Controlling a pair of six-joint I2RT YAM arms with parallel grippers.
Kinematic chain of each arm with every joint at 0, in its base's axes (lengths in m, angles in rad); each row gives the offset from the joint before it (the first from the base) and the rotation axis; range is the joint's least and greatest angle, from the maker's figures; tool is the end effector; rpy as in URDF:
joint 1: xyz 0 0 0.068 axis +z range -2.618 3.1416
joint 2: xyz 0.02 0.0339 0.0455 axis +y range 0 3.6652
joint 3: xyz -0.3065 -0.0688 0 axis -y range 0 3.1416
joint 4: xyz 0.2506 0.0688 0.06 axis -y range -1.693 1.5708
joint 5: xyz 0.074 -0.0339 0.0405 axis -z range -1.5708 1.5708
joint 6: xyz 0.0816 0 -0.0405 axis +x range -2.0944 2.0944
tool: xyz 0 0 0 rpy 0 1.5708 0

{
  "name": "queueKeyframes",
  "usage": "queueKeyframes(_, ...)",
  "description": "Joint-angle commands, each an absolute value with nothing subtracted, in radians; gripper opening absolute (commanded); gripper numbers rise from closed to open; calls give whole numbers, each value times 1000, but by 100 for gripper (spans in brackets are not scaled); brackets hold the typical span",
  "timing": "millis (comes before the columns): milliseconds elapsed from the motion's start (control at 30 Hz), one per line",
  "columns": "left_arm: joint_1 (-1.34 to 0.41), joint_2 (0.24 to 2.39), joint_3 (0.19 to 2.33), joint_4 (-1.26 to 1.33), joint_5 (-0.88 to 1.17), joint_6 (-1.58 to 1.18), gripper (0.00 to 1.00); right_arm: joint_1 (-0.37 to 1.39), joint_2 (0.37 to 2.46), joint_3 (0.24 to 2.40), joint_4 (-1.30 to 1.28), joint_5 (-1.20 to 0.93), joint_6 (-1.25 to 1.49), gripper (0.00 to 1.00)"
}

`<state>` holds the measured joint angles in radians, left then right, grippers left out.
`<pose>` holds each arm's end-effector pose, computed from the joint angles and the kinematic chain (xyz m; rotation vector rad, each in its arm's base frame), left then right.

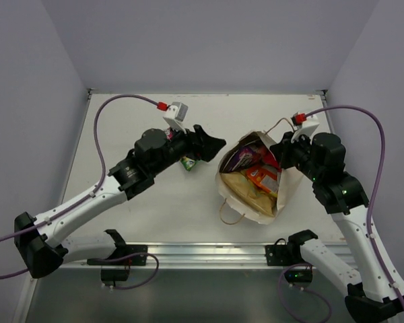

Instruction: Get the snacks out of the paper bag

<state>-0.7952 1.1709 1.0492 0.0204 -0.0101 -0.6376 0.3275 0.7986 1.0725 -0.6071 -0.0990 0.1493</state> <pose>0.2187 -0.2218 0.4092 0.1326 1.7833 -1.0541 0.1658 0.0648 0.4079 -0.2387 1.9093 0.4159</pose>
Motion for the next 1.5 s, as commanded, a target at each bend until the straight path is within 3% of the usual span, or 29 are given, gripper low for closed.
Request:
queueKeyframes(0,-929,1221,1046,29,-83,-690,86,333,805,1120,-581,-100,158,3)
queueKeyframes(200,-1145,1371,1153,23,-213,-778,84,336,801,1131,-595,-87,160,3)
queueKeyframes(400,-1219,1520,1233,3,-287,-819,83,337,795,1126,-597,-86,160,3)
queueKeyframes(733,-1221,1724,1342,-167,-498,-876,83,337,761,1095,-574,-100,176,3)
queueKeyframes(967,-1180,1790,1378,-138,-503,-884,80,339,747,1069,-560,-126,190,3)
queueKeyframes(1067,-1170,1812,1378,-101,-480,-885,71,339,739,1055,-551,-121,190,3)
queueKeyframes(1167,-1172,1819,1379,-49,-445,-879,52,341,742,1051,-546,-121,193,3)
queueKeyframes(1367,-1161,1796,1356,-20,-448,-865,2,341,742,1040,-541,-112,193,3)
queueKeyframes(1467,-1160,1732,1327,-20,-463,-850,0,341,741,1032,-540,-94,192,2)
